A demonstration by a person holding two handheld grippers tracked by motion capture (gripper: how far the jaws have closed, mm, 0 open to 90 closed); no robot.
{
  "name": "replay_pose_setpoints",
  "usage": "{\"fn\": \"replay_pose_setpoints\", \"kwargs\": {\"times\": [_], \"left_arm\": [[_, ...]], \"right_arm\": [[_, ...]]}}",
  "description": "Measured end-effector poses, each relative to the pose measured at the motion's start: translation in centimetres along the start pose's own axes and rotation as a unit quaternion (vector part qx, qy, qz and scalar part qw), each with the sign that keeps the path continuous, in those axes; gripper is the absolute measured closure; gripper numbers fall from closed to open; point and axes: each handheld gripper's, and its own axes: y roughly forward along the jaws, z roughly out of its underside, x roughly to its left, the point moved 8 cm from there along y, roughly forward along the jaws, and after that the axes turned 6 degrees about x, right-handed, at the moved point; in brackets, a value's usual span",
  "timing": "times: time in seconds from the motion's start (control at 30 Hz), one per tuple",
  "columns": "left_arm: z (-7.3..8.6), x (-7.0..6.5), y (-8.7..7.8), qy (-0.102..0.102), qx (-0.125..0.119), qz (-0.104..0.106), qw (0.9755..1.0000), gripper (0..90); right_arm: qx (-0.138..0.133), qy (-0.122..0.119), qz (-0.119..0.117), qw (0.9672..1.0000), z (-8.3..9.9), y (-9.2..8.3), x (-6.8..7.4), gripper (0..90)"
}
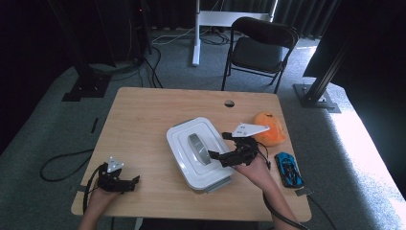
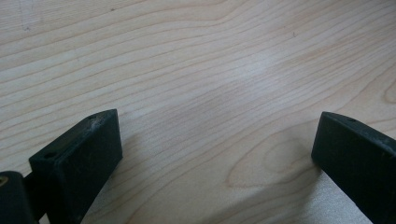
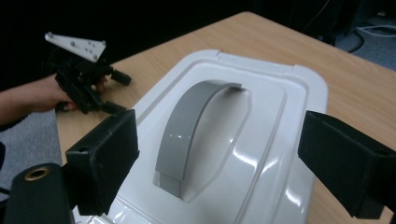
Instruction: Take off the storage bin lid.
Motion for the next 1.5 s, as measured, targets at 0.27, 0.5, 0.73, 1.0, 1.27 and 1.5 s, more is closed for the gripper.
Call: {"fn": "replay_pose_setpoints", "kwargs": {"times": [0.27,0.5,0.73,1.0,1.27,1.5], "left_arm": [[0.0,0.0,0.0,0.0,0.0,0.0,1.0,2.2],[0.0,0.0,0.0,0.0,0.0,0.0,1.0,2.2],[0.0,0.0,0.0,0.0,0.0,0.0,1.0,2.2],[0.0,0.0,0.0,-0.001,-0.001,-0.001,1.0,2.2],[0.0,0.0,0.0,0.0,0.0,-0.001,1.0,2.2],[0.0,0.0,0.0,-0.001,0.0,-0.001,1.0,2.1]], "right_arm": [[0.022,-0.003,0.004,0.9997,0.3,1.5,0.5,11.6],[0.035,-0.002,0.004,0.9994,0.1,2.8,0.9,11.6],[0.054,-0.012,0.016,0.9983,0.3,4.1,1.6,14.1],[0.071,-0.006,0.038,0.9968,1.3,4.3,1.7,22.8],[0.069,-0.011,0.049,0.9964,2.2,4.3,2.1,37.9],[0.069,-0.012,0.05,0.9963,2.2,4.2,2.3,50.7]]}}
